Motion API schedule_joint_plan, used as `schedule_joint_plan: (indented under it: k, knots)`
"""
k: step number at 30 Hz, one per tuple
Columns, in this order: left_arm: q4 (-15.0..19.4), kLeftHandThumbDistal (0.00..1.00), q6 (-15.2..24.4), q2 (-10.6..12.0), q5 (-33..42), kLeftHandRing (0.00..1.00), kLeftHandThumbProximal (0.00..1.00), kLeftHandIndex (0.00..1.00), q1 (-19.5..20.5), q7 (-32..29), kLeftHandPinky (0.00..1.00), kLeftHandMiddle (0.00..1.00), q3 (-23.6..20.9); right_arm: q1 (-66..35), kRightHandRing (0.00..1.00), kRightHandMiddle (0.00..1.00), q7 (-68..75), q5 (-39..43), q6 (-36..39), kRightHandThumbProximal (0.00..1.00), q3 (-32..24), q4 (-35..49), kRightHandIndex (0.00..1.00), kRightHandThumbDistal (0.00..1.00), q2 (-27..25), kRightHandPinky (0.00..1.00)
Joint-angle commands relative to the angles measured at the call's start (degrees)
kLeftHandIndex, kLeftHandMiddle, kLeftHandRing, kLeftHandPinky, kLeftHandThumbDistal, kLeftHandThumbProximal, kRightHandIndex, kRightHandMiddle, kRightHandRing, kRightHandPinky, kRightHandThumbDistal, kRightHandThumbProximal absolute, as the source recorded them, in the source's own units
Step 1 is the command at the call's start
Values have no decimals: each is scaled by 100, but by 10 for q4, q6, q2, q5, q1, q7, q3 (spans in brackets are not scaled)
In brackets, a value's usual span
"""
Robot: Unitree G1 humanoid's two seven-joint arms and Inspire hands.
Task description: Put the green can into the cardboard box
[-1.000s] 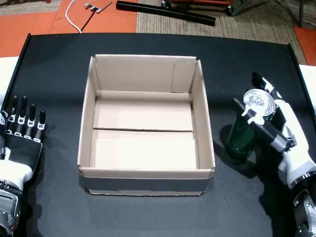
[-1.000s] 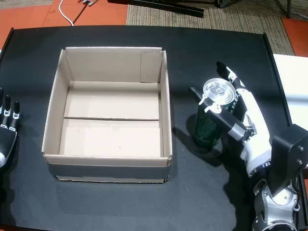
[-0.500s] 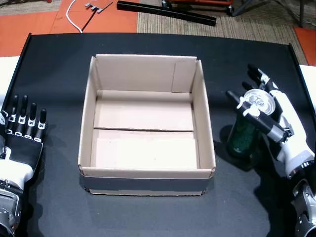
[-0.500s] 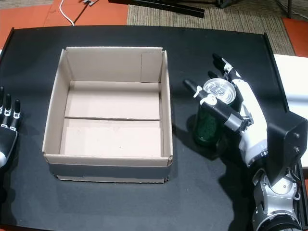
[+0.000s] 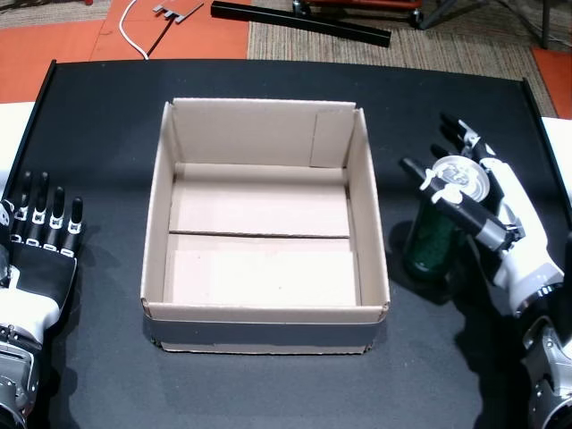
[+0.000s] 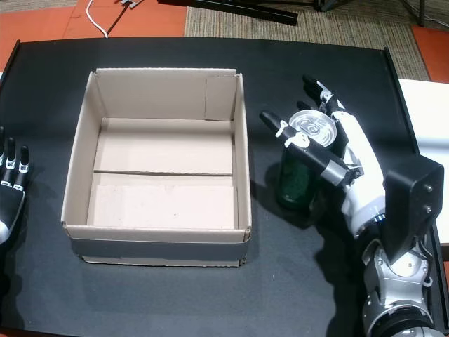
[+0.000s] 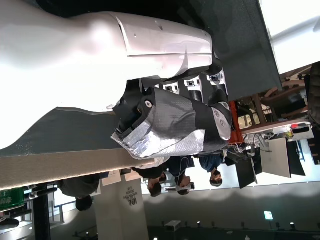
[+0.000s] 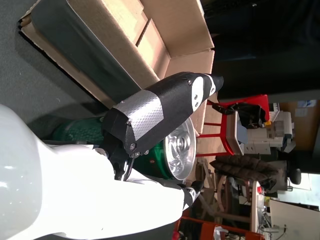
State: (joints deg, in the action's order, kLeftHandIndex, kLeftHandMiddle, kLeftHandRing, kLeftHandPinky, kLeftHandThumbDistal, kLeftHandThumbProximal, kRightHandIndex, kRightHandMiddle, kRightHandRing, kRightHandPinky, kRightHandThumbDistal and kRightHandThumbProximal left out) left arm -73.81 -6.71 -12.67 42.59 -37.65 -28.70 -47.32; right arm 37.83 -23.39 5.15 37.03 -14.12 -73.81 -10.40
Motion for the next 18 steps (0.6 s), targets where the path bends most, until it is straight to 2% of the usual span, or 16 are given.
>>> schedule_joint_plan:
  k: [1, 4, 6, 10, 13, 18]
  knots:
    - [-29, 2, -4, 10, -19, 55, 49, 40, 42, 46, 68, 43, 5, 0, 96, 99, 2, -3, -6, 38, 0, -7, 100, 100, 3, 100]
    - [-29, 3, -5, 10, -18, 55, 48, 39, 42, 46, 68, 43, 5, -1, 96, 99, 4, -4, -7, 37, 0, -8, 100, 100, 3, 100]
    - [-28, 0, -6, 10, -16, 56, 48, 41, 42, 46, 72, 44, 3, -3, 95, 99, 7, -5, -6, 38, 1, -9, 100, 100, 4, 100]
    - [-29, 4, -7, 9, -15, 54, 46, 40, 44, 44, 68, 43, 1, -7, 95, 98, 13, -5, -5, 36, -2, -9, 100, 100, 6, 100]
    - [-29, 4, -9, 9, -12, 55, 44, 42, 42, 47, 68, 44, -2, -11, 95, 98, 13, -5, -7, 36, -5, -9, 100, 100, 7, 100]
    - [-29, 3, -7, 9, -17, 55, 45, 41, 42, 44, 68, 43, 1, -15, 95, 97, 16, -8, -5, 33, -5, -10, 99, 100, 5, 100]
